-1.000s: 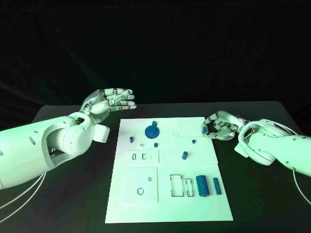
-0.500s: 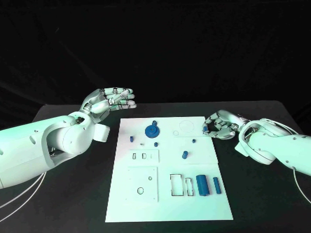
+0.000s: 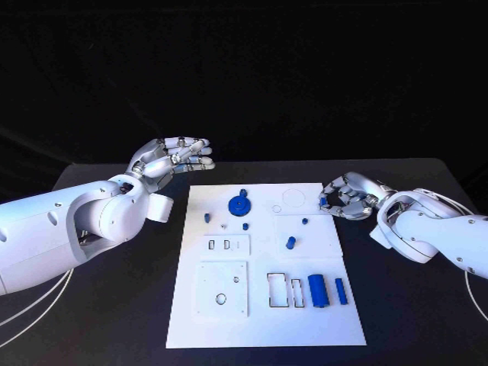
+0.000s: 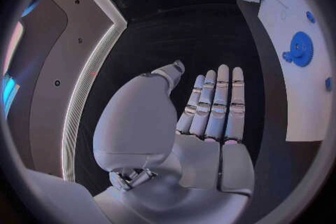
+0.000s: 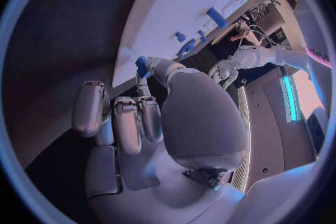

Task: Assemble the parts on the task board

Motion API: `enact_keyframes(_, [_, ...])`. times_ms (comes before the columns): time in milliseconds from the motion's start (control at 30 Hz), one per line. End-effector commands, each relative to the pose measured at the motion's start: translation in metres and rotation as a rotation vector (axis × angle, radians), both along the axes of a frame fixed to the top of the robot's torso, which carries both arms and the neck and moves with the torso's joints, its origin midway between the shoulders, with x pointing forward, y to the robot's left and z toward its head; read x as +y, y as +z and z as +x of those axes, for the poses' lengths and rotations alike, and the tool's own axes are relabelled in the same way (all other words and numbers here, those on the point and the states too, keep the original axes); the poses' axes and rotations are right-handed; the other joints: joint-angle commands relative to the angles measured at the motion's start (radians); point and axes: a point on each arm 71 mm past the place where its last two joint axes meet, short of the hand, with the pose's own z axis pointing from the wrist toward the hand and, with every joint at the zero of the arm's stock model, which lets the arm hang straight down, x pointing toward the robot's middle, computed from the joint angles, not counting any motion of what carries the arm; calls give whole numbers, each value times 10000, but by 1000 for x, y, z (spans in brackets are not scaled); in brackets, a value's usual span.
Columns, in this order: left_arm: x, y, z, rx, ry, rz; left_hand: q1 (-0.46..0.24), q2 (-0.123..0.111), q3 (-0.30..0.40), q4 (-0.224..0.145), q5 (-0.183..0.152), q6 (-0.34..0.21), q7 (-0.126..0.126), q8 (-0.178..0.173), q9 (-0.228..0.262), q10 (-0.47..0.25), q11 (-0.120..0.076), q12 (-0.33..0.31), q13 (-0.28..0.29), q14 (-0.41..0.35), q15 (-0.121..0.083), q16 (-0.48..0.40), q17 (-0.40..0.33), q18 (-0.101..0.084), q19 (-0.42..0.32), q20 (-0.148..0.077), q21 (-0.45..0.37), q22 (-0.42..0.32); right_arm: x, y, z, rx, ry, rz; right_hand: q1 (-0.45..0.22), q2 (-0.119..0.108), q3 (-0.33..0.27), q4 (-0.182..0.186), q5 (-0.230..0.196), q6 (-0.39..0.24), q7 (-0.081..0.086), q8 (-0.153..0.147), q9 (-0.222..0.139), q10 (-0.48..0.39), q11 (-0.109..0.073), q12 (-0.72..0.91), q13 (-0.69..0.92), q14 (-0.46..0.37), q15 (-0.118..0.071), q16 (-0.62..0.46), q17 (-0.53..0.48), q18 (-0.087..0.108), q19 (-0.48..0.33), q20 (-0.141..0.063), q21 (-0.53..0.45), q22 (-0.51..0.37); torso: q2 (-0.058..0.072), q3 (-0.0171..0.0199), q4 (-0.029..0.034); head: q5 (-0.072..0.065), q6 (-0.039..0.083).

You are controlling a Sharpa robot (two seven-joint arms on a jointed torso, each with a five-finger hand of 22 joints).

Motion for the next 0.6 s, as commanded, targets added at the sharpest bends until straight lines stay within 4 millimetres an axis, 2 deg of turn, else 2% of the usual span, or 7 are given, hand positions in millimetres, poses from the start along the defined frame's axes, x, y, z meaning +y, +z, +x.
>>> enact_keyframes(33, [-2,1,-1,-63,-188,-67,2,93,-25,-26,-5,-66,362,-48,10,-45,-13,-22,16,-73,13,-57,17,53,-68,29,-34,-11,7,4,-5,373,-421,464,-17,60,78,-10,18,46,0,28,57,599,-79,50,1766,922,-71,44,2019,-125,7,-90,24,5,-6,-12,-40,11,-5])
enact_keyframes(133, [-3,1,0,-54,-209,-71,2,93,-25,-26,-5,-66,362,-48,10,-45,-13,-22,16,-73,13,-57,17,53,-68,29,-34,-11,20,10,-11,500,-402,593,-22,57,81,-10,18,46,0,27,57,596,-79,43,1759,918,-71,38,2001,-123,2,-91,16,-4,-14,-6,-62,25,-2])
enact_keyframes(267, [-5,1,0,-32,-244,-74,1,97,-27,-25,-5,-65,362,-47,11,-44,-13,-21,17,-73,13,-56,21,52,-68,29,-35,-11,43,19,-17,473,-291,558,-120,-41,102,-10,3,47,0,18,67,596,-83,41,1759,917,-71,36,1995,-127,13,-95,24,13,-32,-23,-69,44,-35])
enact_keyframes(333, [-5,1,0,-30,-250,-75,1,97,-27,-25,-5,-65,362,-47,11,-44,-13,-21,17,-73,13,-56,21,52,-68,29,-35,-11,54,23,-19,410,-178,509,-125,-42,104,-9,3,49,-1,18,68,599,-83,47,1764,917,-71,35,1993,-132,26,-95,41,34,-41,-34,-66,101,-90])
enact_keyframes(600, [-9,0,2,-25,-310,-91,1,97,-27,-25,-5,-65,362,-47,11,-44,-13,-21,17,-73,13,-56,21,52,-68,29,-35,-11,120,34,-29,-2,807,186,-178,-54,154,-8,6,103,-26,40,89,603,-101,49,1769,915,-77,33,1988,-136,43,-100,54,56,-97,-70,-30,319,-174])
